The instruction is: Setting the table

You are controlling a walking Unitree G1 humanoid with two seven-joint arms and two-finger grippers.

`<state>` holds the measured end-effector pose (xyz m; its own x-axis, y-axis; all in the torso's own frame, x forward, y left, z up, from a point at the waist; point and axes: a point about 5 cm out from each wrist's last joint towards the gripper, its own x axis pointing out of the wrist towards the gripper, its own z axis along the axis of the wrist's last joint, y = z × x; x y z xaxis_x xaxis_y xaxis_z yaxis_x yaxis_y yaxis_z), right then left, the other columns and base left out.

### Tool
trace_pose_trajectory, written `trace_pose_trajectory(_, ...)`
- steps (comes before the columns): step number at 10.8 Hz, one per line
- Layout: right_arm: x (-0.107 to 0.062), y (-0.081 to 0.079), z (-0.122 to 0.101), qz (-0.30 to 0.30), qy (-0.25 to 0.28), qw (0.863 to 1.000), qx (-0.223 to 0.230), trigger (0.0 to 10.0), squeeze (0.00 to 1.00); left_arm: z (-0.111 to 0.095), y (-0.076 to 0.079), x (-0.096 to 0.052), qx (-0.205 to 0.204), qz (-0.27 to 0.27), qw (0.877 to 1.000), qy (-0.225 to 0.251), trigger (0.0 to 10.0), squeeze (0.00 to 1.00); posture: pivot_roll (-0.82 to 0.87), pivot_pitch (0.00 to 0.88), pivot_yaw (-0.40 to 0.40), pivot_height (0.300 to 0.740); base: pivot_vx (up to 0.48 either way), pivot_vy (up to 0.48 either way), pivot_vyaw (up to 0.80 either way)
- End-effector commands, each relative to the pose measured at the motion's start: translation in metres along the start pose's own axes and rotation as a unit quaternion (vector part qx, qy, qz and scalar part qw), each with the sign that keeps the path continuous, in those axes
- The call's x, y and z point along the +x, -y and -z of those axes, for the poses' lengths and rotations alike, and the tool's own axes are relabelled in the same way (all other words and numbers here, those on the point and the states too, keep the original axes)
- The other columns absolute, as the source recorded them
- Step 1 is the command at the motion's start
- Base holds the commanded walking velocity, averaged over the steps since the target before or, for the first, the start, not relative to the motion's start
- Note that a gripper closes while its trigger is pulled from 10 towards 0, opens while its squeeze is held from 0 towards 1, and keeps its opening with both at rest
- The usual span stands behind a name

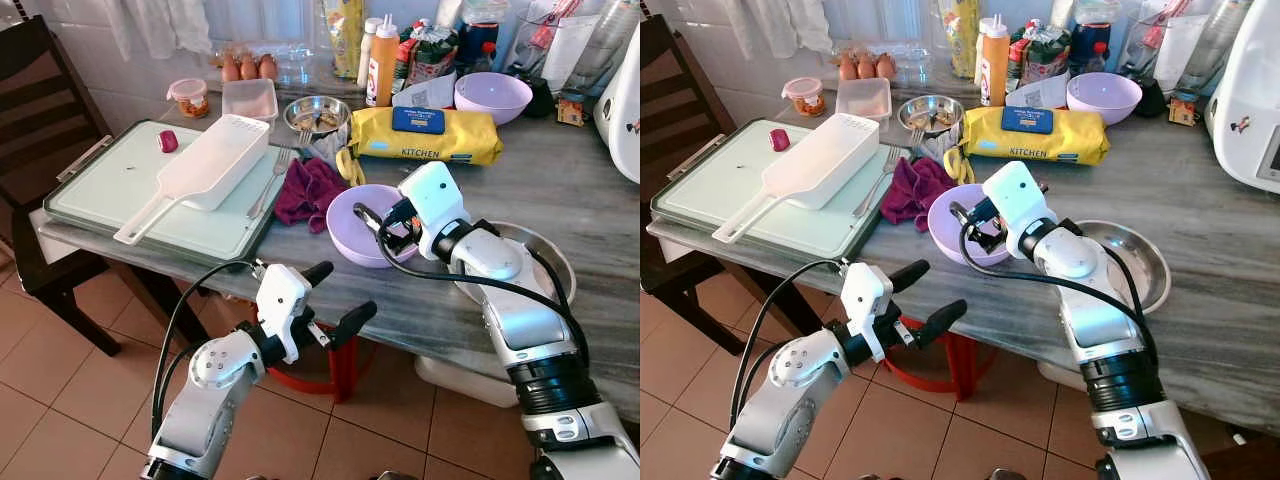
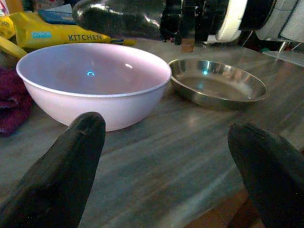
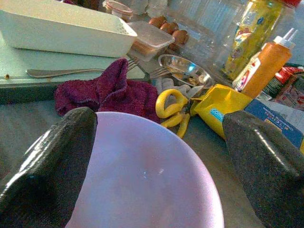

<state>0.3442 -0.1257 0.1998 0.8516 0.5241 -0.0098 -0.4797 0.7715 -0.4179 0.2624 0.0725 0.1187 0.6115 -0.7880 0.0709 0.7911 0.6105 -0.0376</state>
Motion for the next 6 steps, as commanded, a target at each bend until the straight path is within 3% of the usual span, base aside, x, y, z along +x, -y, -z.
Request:
trace_pose_trajectory(1,-0.004,0.006,-0.011,0.02,0.022,1.0,0.002,10.0,1.0,0.0,-0.001,0.0,0.005,-0.005,1.0,-0.001,10.0,0.0,-0.18,0.11,0.041,0.74,0.0,0.0,0.0)
trace_pose_trajectory(3,-0.023,0.016,-0.024,0.051,0.041,0.997,-0.029,10.0,1.0,-0.006,-0.013,-0.007,0.012,-0.047,0.999,0.017,10.0,0.0,-0.19,0.111,0.036,0.74,0.0,0.0,0.0)
trace_pose_trajectory(6,-0.058,0.016,-0.022,0.065,0.015,0.996,-0.059,10.0,1.0,-0.009,-0.024,-0.015,0.005,-0.085,0.996,0.025,10.0,0.0,-0.2,0.114,0.034,0.74,0.0,0.0,0.0)
